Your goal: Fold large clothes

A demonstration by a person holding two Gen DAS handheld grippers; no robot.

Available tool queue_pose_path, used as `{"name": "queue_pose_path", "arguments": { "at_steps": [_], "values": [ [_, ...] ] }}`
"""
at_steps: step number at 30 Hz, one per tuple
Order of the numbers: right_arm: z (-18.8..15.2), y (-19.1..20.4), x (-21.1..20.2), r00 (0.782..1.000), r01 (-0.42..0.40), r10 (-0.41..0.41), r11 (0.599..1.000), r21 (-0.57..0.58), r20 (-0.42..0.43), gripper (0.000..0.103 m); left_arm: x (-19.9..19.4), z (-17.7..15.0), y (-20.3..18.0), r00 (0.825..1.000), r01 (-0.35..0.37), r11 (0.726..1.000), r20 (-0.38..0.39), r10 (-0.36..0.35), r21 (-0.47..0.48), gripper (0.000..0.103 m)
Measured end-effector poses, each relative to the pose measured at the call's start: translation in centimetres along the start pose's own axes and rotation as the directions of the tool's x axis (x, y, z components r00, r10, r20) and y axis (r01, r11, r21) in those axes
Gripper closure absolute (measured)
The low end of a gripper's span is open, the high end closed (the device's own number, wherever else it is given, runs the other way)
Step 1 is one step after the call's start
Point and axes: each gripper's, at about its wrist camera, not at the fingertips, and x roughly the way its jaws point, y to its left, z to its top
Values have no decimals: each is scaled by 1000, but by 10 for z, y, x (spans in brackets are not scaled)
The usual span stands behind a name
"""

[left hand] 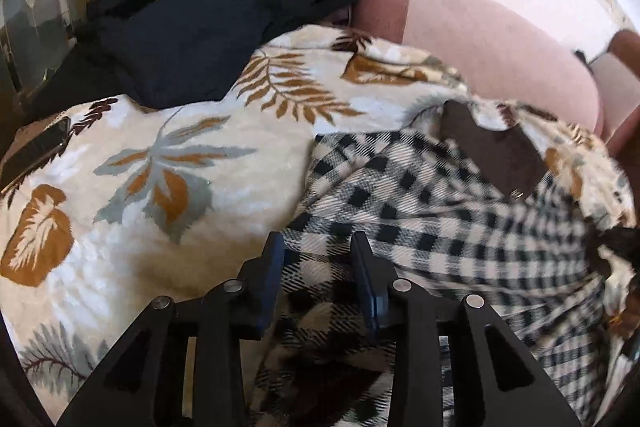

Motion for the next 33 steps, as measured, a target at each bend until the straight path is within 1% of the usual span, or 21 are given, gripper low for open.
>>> {"name": "queue_pose_path", "arguments": {
  "at_steps": [3,4,6,9,10,11,12,13,14,16,18,20,23,25,26,27,28,29,30,31,33],
  "values": [
    [11,1,5,991,135,-135,991,-20,22,100,14,-2,-5,997,-69,997,-30,70,33,67],
    [14,1,10,989,150,-150,989,-13,16,100,19,-3,-6,996,-78,996,-46,80,40,66],
    [17,7,20,979,203,-203,978,-35,15,100,26,-6,-7,994,-85,995,-69,88,46,63],
    [18,25,23,950,312,-308,943,-116,47,99,23,-4,-4,995,-73,997,-71,75,35,63],
    [17,26,17,951,310,-305,943,-119,57,98,19,-2,-1,996,-63,998,-69,64,28,63],
    [15,24,7,955,294,-287,949,-116,75,93,14,0,2,997,-52,999,-62,53,16,63],
    [10,23,-10,958,278,-267,954,-112,101,89,7,1,7,998,-42,999,-52,42,3,60],
    [4,24,-23,959,270,-256,956,-115,122,77,0,2,12,999,-34,999,-38,33,-13,57],
    [-9,25,-43,962,248,-227,959,-140,151,63,-5,2,16,999,-31,999,-29,30,-22,54],
    [-30,25,-68,969,218,-187,956,-197,164,50,-15,2,25,1000,-28,999,-13,28,-46,52],
    [-63,32,-82,975,201,-163,938,-283,154,46,-21,-1,35,1000,-23,997,-13,22,-72,51],
    [-91,38,-84,975,210,-167,910,-359,148,38,-27,-6,45,1000,-19,995,-15,17,-100,51],
    [-127,51,-67,966,258,-214,847,-464,147,38,-37,-13,57,1000,-22,991,-9,21,-132,51],
    [-136,59,-48,946,324,-275,806,-495,171,38,-41,-15,61,1000,-26,990,-3,26,-138,51],
    [-137,63,-39,927,376,-317,782,-497,202,39,-42,-16,62,1000,-29,990,-1,29,-136,51],
    [-137,64,-36,925,380,-320,789,-483,205,44,-43,-17,62,999,-34,990,0,34,-134,51],
    [-132,62,-37,939,344,-291,829,-442,184,70,-42,-18,63,999,-41,990,-1,41,-131,51],
    [-127,57,-39,946,322,-278,862,-391,166,83,-41,-19,63,999,-47,991,-4,47,-128,51],
    [-121,50,-46,950,306,-266,898,-315,165,85,-40,-20,64,999,-52,991,-9,51,-125,51],
    [-118,44,-51,951,295,-257,917,-267,170,92,-38,-21,65,998,-56,991,-14,54,-123,51],
    [-115,26,-60,945,304,-275,938,-164,175,97,-33,-21,69,998,-57,990,-31,53,-128,51]
  ]
}}
